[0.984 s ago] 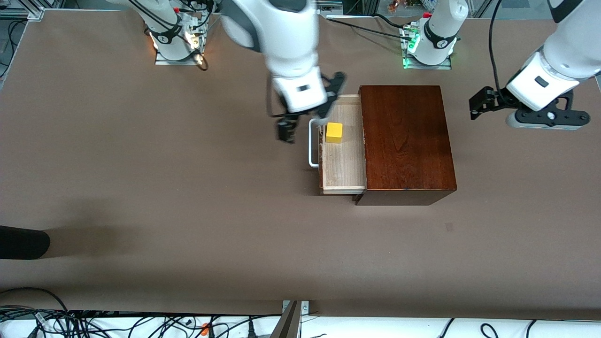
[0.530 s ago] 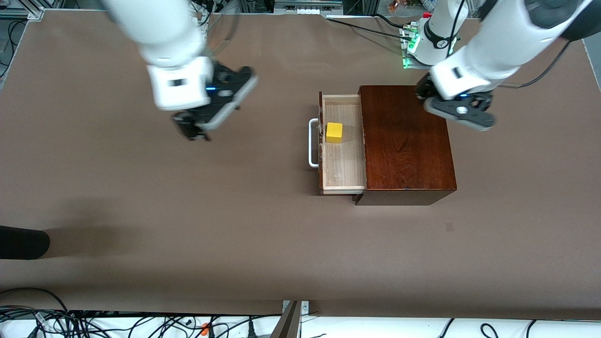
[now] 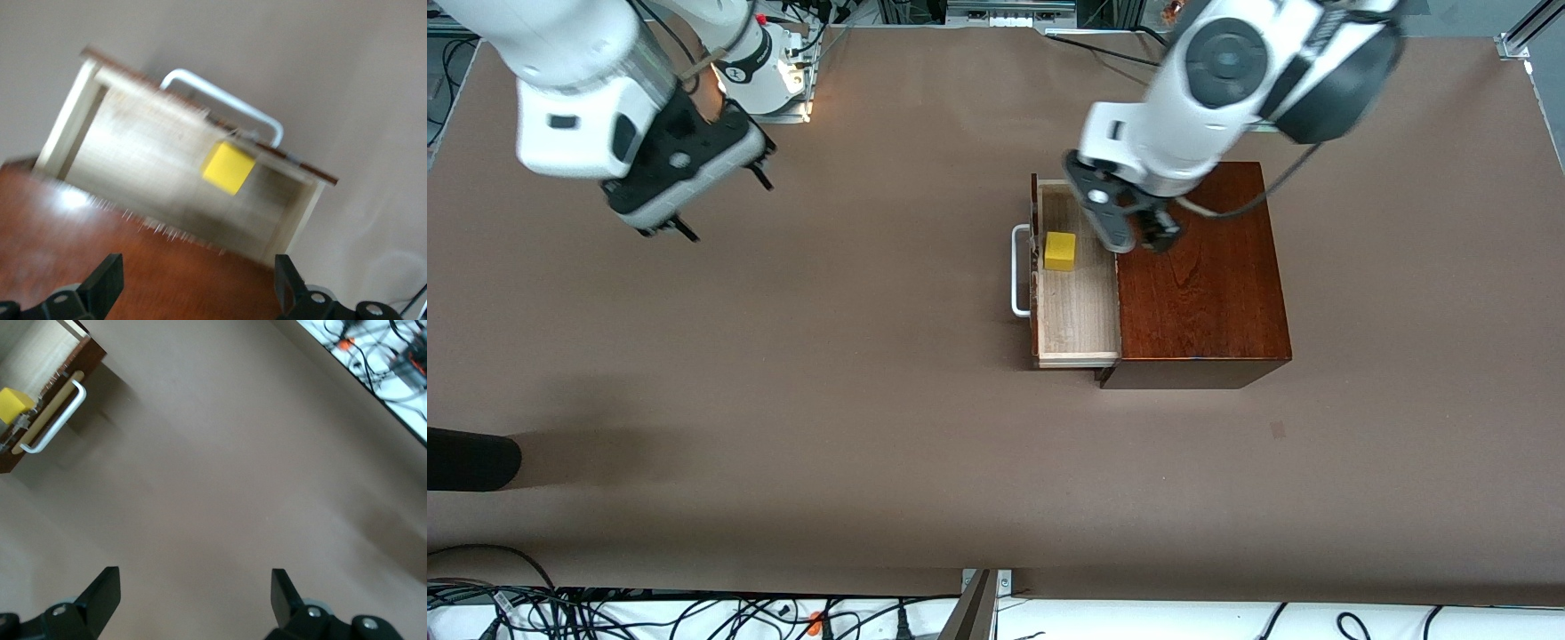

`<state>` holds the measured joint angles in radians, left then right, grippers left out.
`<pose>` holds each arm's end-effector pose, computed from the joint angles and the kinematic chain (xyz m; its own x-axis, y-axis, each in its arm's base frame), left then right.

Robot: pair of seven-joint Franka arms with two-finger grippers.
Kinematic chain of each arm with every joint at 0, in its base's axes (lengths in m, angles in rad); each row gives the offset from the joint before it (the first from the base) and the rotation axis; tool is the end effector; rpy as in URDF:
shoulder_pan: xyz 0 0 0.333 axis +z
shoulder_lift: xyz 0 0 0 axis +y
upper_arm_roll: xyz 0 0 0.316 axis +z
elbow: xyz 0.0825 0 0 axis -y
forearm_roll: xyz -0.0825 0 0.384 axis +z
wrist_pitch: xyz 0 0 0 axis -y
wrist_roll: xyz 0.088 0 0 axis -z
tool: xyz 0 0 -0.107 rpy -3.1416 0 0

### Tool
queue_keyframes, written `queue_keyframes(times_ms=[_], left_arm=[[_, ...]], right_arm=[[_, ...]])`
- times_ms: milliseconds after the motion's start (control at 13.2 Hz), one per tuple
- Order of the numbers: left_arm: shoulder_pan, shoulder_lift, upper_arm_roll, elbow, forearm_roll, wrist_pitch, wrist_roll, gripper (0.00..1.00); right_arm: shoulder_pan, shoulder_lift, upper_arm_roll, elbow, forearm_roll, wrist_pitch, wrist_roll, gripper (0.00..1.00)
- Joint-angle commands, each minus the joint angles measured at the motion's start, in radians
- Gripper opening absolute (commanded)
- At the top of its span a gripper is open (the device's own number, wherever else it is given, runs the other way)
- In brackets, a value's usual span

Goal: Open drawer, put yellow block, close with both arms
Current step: 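Lower the left gripper to the drawer front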

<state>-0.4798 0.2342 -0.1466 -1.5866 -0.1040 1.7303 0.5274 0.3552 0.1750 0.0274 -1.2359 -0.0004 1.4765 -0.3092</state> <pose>0.5044 -0.3670 0.4939 0.4257 -0.9048 -0.0096 -0.8924 -0.4216 0.1610 0.5546 0.2211 0.6714 0.7686 0.6365 0.0638 0.6370 -0.7707 0.0158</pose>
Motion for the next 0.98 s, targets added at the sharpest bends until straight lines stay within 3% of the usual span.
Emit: queue_keyframes(times_ms=[0, 151, 530, 909], left_arm=[[-0.091, 0.054, 0.016, 0.036, -0.034, 0.095, 0.115, 1.0], [-0.126, 0.109, 0.015, 0.037, -0.036, 0.213, 0.259, 1.0], [-0.2, 0.261, 0.016, 0.025, -0.017, 0.464, 0.444, 1.0], [-0.217, 0.352, 0.018, 0.024, 0.032, 0.52, 0.456, 1.0]], right_arm=[[-0.074, -0.152, 0.003, -0.227, 0.025, 0.074, 0.059, 1.0], [-0.123, -0.184, 0.0, -0.298, 0.045, 0.096, 0.071, 1.0], [-0.212, -0.181, -0.001, -0.327, 0.079, 0.093, 0.153, 1.0], [-0.222, -0.137, -0.055, -0.329, 0.065, 0.087, 0.196, 1.0]])
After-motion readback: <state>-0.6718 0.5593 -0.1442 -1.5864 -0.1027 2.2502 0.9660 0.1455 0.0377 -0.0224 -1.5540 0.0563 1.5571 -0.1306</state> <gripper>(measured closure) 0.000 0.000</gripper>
